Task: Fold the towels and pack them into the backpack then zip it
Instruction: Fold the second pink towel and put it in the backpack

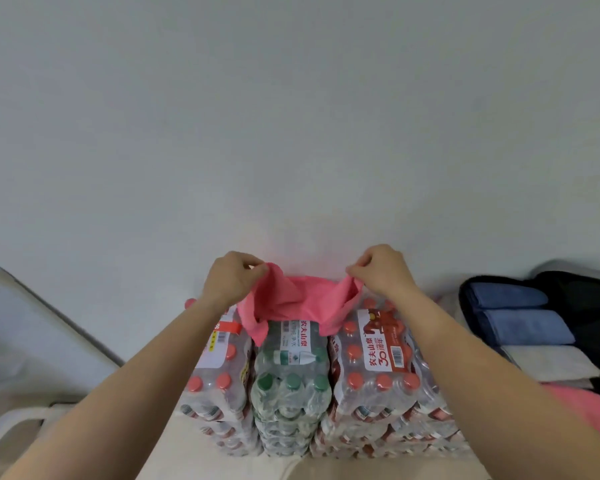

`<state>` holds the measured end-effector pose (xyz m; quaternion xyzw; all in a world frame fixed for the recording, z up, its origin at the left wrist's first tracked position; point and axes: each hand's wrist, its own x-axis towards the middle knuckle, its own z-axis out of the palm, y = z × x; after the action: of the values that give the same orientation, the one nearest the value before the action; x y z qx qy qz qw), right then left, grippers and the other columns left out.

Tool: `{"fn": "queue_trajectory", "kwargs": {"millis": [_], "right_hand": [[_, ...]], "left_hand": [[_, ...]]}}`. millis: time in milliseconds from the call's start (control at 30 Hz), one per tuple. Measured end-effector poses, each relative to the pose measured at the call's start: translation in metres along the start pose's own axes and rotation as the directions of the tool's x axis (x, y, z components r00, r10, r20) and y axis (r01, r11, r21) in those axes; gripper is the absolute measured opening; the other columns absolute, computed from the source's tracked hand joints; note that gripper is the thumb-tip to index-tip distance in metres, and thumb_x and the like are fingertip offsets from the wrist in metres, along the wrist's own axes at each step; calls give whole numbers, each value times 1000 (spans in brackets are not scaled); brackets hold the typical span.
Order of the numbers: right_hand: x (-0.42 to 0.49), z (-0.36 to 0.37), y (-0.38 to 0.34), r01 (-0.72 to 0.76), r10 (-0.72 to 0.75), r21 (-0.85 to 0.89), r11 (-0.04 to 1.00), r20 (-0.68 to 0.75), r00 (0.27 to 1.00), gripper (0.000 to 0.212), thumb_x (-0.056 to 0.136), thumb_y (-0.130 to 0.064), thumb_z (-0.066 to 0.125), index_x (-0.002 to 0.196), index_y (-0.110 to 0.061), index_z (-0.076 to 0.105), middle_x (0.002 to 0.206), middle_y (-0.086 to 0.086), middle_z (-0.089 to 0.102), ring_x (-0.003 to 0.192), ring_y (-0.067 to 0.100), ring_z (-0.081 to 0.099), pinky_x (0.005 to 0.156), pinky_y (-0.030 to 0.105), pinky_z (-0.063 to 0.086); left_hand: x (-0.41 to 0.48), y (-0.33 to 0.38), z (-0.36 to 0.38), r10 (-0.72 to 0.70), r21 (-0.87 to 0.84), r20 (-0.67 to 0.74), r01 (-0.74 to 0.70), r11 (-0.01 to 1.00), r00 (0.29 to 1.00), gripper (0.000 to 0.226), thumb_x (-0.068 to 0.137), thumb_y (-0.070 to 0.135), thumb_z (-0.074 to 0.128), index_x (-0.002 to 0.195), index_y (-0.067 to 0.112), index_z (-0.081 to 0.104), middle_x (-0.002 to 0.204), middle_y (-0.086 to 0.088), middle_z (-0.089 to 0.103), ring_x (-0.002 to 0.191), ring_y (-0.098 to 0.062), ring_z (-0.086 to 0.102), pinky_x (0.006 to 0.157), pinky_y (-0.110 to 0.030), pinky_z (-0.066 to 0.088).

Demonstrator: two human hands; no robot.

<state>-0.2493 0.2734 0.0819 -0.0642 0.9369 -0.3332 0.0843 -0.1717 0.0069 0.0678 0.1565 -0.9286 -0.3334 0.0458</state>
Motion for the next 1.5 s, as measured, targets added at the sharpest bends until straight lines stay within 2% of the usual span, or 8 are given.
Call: {"fn": "queue_trajectory", "kwargs": {"millis": [133, 233, 367, 533, 633, 800, 1100, 1500], "right_hand": [[-27, 64, 8, -68, 60, 186, 980, 50, 997, 27, 82, -31, 76, 64, -13, 70, 67, 3, 70, 63, 9, 63, 65, 28, 50], [-41, 94, 11, -55, 44, 368, 928, 40, 998, 13, 85, -23, 76, 74, -16, 74, 70, -5, 70, 63, 1, 61, 62, 22, 45], [-52, 113, 16, -35, -18, 494, 869, 101, 995, 10, 89, -19, 71, 99, -20, 74, 89, -12, 71, 81, -5, 65, 75, 15, 52], [-62, 127, 19, 19, -95, 518, 855, 122, 988, 21, 90, -9, 69, 109, -15, 73, 93, -20, 67, 81, -14, 62, 74, 8, 48], [-66, 134, 22, 31, -110, 521, 853, 121, 987, 24, 88, -5, 70, 104, -22, 71, 91, -20, 66, 81, -13, 63, 75, 7, 48], [-72, 147, 27, -8, -45, 542, 840, 83, 996, 21, 81, -4, 77, 99, -16, 74, 89, -7, 72, 83, 6, 68, 79, 19, 55], [-80, 157, 24, -40, 0, 658, 752, 61, 998, 27, 78, 1, 78, 83, -25, 70, 84, -2, 74, 82, 13, 71, 79, 25, 57], [-81, 163, 20, -48, 14, 690, 722, 55, 998, 20, 83, -3, 75, 90, -22, 75, 90, -7, 75, 89, 9, 71, 89, 34, 58]], "left_hand": [[-30, 0, 54, 2, -79, 123, 8, 997, 992, 19, 94, 37, 63, 105, 28, 76, 72, 14, 66, 59, 0, 59, 68, -23, 53], [-47, -4, 82, 17, -142, 188, 10, 990, 982, 23, 100, 22, 55, 115, 19, 72, 77, 5, 70, 57, 1, 57, 54, -7, 41], [-60, -10, 96, 36, -186, 206, 2, 983, 978, 30, 99, 8, 51, 125, 13, 65, 105, -2, 71, 80, -11, 61, 61, -5, 39], [-71, -21, 104, 12, -256, 166, 31, 966, 986, 35, 95, 6, 53, 127, 14, 64, 103, -4, 74, 86, -20, 69, 70, -20, 51], [-82, -23, 104, -37, -282, 81, 59, 958, 996, 36, 94, 6, 55, 127, 14, 65, 96, 4, 70, 83, -13, 65, 72, -17, 48], [-97, -27, 110, -186, -443, -43, 148, 884, 982, 32, 90, 15, 68, 121, 22, 62, 82, 7, 65, 69, -3, 63, 56, -14, 47], [-103, -20, 105, -258, -655, -57, 159, 738, 964, 18, 84, 6, 76, 97, 15, 70, 83, 4, 73, 77, -4, 71, 66, -13, 52], [-98, -25, 106, -196, -517, -82, 127, 847, 977, 17, 86, 11, 74, 101, 18, 72, 83, 10, 74, 77, 3, 69, 70, -15, 55]]}}
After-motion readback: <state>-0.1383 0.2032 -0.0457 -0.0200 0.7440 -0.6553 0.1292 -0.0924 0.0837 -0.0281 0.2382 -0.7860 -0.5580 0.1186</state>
